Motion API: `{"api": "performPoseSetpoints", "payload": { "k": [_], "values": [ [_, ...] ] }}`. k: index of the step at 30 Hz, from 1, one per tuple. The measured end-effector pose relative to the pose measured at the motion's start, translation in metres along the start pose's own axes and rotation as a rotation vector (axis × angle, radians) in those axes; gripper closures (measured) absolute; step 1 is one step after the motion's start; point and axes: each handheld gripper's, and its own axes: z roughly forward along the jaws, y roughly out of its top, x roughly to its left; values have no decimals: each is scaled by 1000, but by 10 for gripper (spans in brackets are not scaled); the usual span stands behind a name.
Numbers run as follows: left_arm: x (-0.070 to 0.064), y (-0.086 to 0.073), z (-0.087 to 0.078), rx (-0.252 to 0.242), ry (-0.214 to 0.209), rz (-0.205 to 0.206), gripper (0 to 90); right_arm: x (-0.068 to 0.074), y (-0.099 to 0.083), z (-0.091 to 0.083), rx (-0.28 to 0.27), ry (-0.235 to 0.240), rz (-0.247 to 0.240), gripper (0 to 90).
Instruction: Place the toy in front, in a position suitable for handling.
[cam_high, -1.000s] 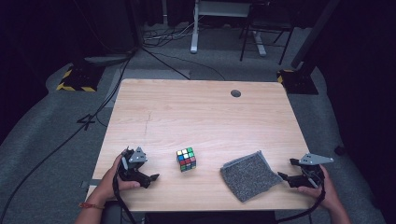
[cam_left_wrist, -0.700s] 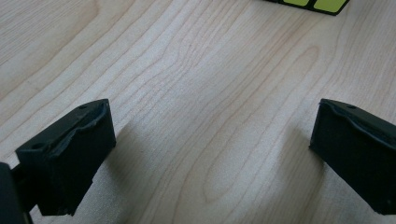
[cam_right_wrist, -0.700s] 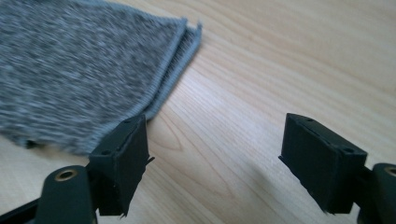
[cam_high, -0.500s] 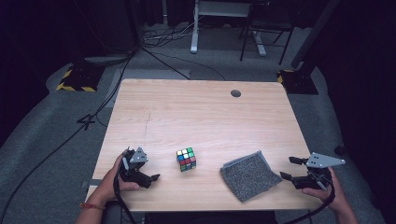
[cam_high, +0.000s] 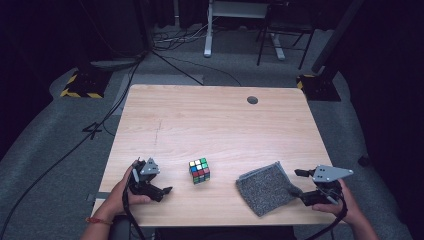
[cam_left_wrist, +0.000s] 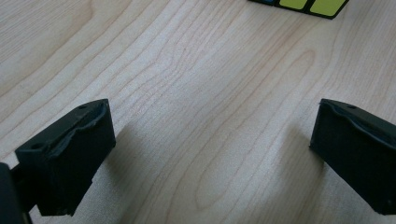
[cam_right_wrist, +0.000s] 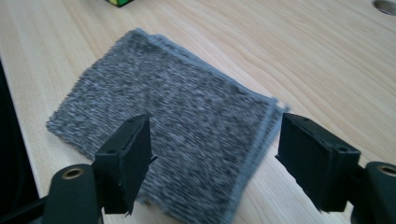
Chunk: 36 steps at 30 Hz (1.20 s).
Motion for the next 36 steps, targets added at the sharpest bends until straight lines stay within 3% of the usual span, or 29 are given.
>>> {"api": "performPoseSetpoints", "payload": {
  "k": [7,18,27,32,36],
  "values": [
    [0,0,0,0,1,2,3,21,15,25,45,81,-76,288],
    [-1,1,1,3,2,-3,2,36,16,59,128,130,-133,306],
    [-3,4,4,0,-3,3,3,31,8,69,139,130,-93,273],
    [-7,13,11,0,-22,27,2,23,2,73,119,163,-52,260],
    [-8,21,18,2,-29,37,2,19,0,73,107,154,-38,259]
  ]
}}
